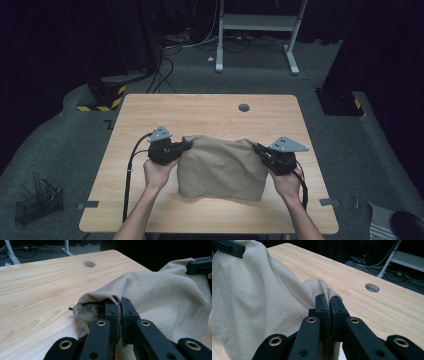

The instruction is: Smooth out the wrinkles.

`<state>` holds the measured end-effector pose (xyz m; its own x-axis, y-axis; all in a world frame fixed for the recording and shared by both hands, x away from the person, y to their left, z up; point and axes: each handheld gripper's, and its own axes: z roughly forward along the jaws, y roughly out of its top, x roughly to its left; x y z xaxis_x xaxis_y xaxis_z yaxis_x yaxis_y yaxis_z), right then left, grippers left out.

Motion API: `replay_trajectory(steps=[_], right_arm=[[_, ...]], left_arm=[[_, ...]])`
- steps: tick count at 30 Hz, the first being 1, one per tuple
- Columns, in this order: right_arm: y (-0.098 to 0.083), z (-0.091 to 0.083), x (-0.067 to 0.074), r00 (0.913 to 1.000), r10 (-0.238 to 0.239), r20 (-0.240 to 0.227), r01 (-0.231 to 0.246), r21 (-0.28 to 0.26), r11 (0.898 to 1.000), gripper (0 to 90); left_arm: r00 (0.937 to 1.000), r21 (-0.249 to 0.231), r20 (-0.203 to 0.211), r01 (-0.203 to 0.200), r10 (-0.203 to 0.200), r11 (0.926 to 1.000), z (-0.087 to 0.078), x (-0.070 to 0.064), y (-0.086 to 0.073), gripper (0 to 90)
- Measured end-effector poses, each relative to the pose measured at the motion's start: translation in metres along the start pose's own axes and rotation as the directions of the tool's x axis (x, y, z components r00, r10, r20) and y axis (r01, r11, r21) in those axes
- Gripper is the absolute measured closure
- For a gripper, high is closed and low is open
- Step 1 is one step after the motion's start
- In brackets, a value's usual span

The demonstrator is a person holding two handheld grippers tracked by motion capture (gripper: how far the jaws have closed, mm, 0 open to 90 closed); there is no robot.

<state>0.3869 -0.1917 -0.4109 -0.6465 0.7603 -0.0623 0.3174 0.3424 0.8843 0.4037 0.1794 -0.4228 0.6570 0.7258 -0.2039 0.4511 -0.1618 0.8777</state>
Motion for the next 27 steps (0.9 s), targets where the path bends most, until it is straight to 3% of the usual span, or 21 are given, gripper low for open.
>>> replay_trajectory(steps=[13, 27], right_arm=[[-0.001, 0.012, -0.004, 0.9998, -0.001, 0.021, 0.0, 0.005, 1.0, 86.3], [-0.002, 0.019, -0.009, 0.999, 0.041, 0.019, -0.041, -0.009, 0.999, 86.2]], left_arm=[[0.9999, 0.005, -0.008, 0.009, -0.009, 0.9999, 0.006, 0.005, -0.002, 85.9], [0.9997, 0.01, -0.016, 0.018, -0.018, 0.9998, 0.011, 0.011, -0.003, 85.8]])
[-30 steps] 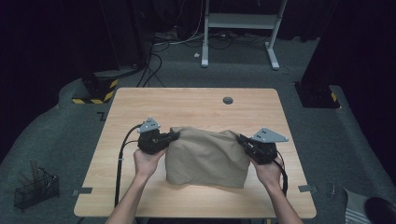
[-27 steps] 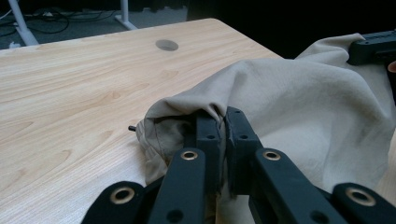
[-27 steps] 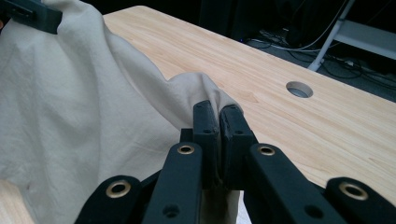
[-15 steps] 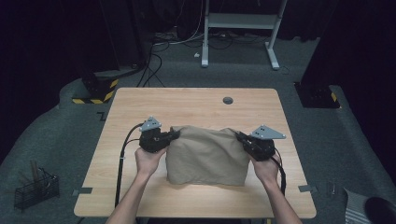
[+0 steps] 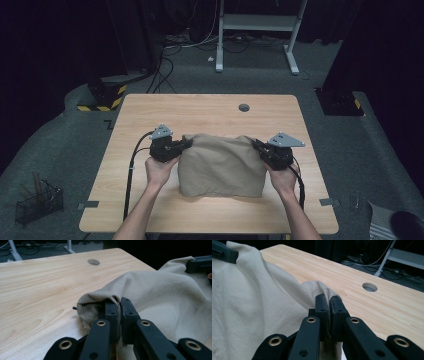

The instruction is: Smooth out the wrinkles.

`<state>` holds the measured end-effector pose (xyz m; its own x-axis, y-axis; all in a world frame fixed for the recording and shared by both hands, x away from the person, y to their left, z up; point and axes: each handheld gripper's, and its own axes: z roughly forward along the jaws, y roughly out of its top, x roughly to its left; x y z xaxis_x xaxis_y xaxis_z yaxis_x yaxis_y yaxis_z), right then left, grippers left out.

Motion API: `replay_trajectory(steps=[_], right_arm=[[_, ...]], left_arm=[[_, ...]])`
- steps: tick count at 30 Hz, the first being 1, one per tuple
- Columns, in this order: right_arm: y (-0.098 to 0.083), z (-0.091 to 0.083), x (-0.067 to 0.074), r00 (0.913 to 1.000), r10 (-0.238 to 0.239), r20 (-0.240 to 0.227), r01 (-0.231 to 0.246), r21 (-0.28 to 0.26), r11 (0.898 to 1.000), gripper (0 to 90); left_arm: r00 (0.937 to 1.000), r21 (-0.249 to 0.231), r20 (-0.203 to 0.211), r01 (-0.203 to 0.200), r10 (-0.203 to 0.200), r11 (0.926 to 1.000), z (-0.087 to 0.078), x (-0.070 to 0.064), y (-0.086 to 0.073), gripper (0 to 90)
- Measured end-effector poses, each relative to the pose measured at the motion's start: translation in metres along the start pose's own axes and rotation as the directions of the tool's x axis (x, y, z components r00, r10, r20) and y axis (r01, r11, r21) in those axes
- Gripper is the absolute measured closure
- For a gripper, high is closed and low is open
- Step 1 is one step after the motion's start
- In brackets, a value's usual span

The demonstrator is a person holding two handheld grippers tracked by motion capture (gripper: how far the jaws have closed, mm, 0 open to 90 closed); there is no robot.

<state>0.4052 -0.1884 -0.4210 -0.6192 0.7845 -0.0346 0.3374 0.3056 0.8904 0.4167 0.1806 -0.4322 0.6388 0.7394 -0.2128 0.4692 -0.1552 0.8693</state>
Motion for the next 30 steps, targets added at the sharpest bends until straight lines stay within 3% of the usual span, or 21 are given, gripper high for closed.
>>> replay_trajectory(steps=[14, 30], right_arm=[[-0.001, 0.011, -0.004, 0.9999, 0.014, -0.001, -0.014, 0.003, 1.0, 86.3], [-0.003, 0.023, -0.012, 0.9993, 0.035, 0.013, -0.035, 0.02, 0.999, 86.3]], left_arm=[[0.9997, 0.011, -0.011, 0.021, -0.021, 0.9997, 0.009, 0.009, -0.001, 85.8], [0.9995, 0.025, -0.032, 0.002, -0.001, 0.9997, 0.02, 0.012, 0.005, 85.9]])
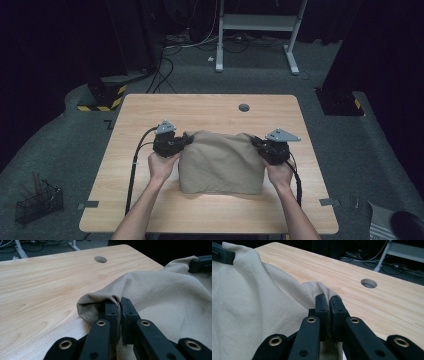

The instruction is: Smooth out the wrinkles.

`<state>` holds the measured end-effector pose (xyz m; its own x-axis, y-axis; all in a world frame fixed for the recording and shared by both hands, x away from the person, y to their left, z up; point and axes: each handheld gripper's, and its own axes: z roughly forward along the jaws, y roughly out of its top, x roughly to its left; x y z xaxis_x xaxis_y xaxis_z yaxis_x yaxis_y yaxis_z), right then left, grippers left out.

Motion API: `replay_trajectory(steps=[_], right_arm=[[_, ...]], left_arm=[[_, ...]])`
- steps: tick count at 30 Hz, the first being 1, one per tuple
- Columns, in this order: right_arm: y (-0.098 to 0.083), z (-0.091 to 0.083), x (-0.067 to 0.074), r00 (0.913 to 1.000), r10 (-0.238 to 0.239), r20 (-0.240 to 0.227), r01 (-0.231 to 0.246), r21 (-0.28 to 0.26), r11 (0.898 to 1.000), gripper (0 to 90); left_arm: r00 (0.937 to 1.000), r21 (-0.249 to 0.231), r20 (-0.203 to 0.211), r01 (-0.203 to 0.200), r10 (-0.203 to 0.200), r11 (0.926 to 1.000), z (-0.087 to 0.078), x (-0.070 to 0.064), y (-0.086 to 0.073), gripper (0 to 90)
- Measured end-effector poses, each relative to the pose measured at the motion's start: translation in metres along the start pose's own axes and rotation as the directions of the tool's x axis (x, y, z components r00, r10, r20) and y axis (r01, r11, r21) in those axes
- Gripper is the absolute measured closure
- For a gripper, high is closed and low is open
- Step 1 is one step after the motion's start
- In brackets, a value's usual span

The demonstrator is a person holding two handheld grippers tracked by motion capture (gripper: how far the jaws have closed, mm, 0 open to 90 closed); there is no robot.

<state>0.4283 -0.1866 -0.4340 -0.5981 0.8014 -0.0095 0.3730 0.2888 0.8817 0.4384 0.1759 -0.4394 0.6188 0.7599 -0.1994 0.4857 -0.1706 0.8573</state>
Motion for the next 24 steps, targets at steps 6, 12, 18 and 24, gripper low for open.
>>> replay_trajectory(steps=[6, 12, 18, 24], right_arm=[[0.0, 0.004, -0.002, 0.9999, 0.01, 0.006, -0.01, 0.008, 1.0, 86.3], [0.0, 0.009, -0.004, 0.9998, 0.013, 0.013, -0.013, 0.017, 1.0, 86.3], [0.001, 0.013, -0.004, 0.9998, 0.013, 0.018, -0.013, 0.024, 1.0, 86.3], [0.001, 0.018, -0.006, 0.9996, 0.015, 0.024, -0.016, 0.039, 0.999, 86.2]], left_arm=[[1.0, 0.002, -0.002, 0.006, -0.006, 1.0, 0.004, 0.003, 0.0, 85.8], [0.9999, 0.007, -0.005, 0.016, -0.016, 0.9998, 0.009, 0.006, -0.001, 85.8], [0.9995, 0.008, -0.007, 0.032, -0.032, 0.9995, 0.012, 0.009, -0.002, 85.8], [0.9992, 0.012, -0.009, 0.039, -0.039, 0.9992, 0.016, 0.012, -0.004, 85.8]])
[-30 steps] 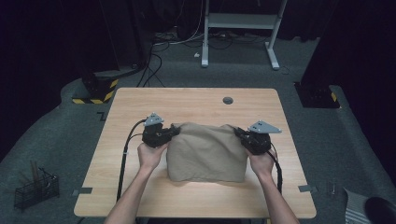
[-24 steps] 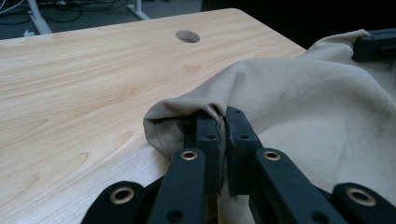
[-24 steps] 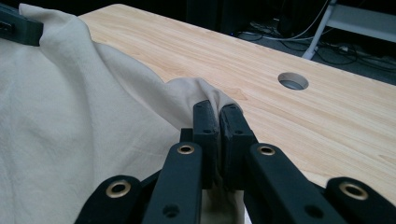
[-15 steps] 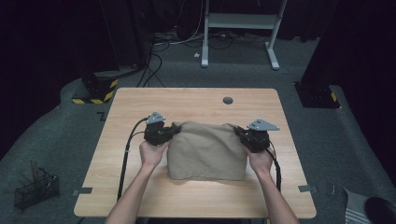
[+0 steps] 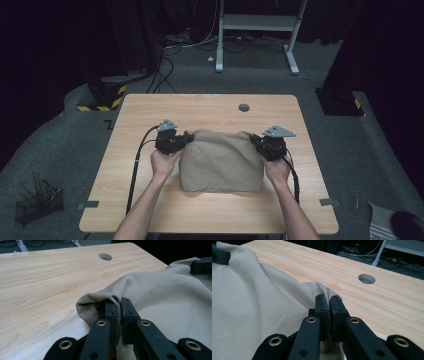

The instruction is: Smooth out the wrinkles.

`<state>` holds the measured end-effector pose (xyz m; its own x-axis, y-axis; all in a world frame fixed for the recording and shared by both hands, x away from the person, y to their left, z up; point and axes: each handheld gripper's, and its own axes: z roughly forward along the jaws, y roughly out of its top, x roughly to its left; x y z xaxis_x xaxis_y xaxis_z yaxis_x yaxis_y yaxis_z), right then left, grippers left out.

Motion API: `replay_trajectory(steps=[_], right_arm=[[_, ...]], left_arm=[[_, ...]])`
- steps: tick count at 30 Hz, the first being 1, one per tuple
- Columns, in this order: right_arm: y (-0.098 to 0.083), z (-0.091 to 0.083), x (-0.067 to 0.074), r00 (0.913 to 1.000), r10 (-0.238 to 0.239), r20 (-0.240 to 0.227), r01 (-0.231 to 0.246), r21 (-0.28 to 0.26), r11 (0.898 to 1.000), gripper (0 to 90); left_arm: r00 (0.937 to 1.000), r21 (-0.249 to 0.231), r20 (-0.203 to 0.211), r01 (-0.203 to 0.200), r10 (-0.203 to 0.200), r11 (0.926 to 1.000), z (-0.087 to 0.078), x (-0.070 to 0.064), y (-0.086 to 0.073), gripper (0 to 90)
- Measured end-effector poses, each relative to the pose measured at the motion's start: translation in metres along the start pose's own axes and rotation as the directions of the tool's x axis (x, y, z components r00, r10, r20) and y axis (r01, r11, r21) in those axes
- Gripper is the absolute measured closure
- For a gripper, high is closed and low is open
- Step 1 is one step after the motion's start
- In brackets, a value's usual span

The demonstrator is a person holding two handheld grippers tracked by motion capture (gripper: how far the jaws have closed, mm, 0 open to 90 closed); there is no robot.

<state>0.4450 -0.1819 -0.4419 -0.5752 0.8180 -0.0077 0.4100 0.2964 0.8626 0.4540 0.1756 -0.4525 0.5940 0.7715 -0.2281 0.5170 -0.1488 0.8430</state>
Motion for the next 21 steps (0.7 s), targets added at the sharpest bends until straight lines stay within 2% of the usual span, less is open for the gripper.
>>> replay_trajectory(steps=[21], right_arm=[[-0.004, 0.016, -0.003, 0.9995, 0.02, 0.023, -0.021, 0.042, 0.999, 86.1]], left_arm=[[0.9992, 0.031, 0.001, 0.04, -0.04, 0.9987, 0.015, 0.011, -0.005, 85.8]])
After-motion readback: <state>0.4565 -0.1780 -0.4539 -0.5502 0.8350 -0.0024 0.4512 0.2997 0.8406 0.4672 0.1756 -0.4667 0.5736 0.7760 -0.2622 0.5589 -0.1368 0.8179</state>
